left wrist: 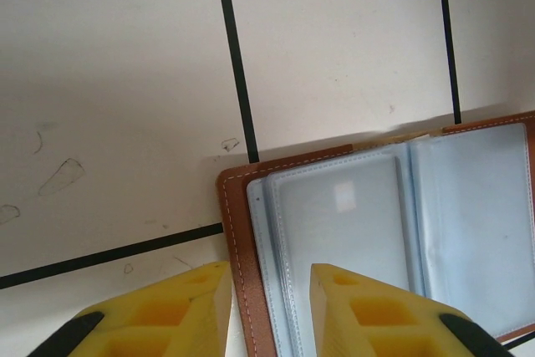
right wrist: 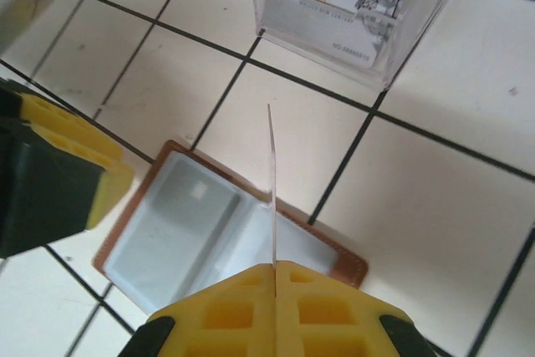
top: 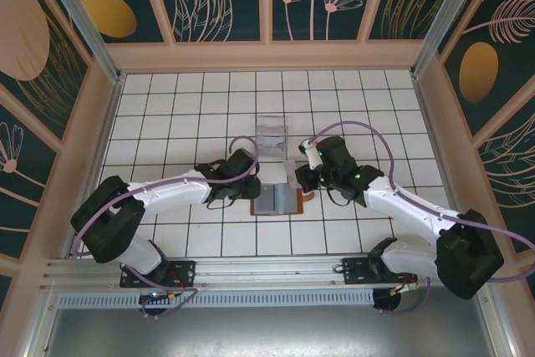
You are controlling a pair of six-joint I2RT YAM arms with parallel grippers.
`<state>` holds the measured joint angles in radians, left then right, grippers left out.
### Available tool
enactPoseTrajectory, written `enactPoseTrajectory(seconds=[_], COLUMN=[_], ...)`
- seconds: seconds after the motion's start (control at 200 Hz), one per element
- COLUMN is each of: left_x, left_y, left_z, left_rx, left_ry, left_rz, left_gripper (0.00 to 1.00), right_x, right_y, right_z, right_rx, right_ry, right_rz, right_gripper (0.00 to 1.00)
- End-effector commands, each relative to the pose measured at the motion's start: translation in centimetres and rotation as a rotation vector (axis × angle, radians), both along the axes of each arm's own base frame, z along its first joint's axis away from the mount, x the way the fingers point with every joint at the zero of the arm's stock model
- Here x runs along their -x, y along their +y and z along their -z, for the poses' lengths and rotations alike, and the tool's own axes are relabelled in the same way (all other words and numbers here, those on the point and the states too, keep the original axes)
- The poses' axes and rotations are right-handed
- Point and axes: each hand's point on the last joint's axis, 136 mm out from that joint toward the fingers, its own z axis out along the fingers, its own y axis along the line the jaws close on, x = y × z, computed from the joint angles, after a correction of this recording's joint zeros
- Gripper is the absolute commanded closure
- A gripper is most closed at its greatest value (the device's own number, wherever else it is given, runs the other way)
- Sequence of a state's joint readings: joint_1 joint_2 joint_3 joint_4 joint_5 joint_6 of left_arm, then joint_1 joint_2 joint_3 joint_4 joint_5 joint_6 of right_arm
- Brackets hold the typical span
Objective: Take the credit cards out of the card holder
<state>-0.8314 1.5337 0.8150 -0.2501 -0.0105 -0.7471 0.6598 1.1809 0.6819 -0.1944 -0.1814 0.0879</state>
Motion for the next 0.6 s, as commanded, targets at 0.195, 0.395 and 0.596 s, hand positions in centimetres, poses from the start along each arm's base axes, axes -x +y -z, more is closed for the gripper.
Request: enactPoseTrajectory(seconds=[0.195, 0.395, 0.596], left_x=[-0.3, -0.7, -1.1], left_y=[0.9, 2.2, 3.6], left_z=[-0.2, -0.4, -0.2], left_rx=[0.019, 0.038, 0.042], left_ry=[-0.013, -0.016, -0.020], left_rz=[-0.044, -0.074, -0.091], left_gripper=[0.67, 0.67, 0.67], right_x=[-2.4, -3.5, -4.1], right_y=[0.1, 1.0, 1.9], right_z=[-3.5, -3.8, -3.2], right_rx=[0.262, 0.373, 0.460], right_ry=[-0.349, -0.413, -0.418], right_rz=[-0.303, -0.447, -0.608], right_gripper=[1.00, 1.00, 1.00])
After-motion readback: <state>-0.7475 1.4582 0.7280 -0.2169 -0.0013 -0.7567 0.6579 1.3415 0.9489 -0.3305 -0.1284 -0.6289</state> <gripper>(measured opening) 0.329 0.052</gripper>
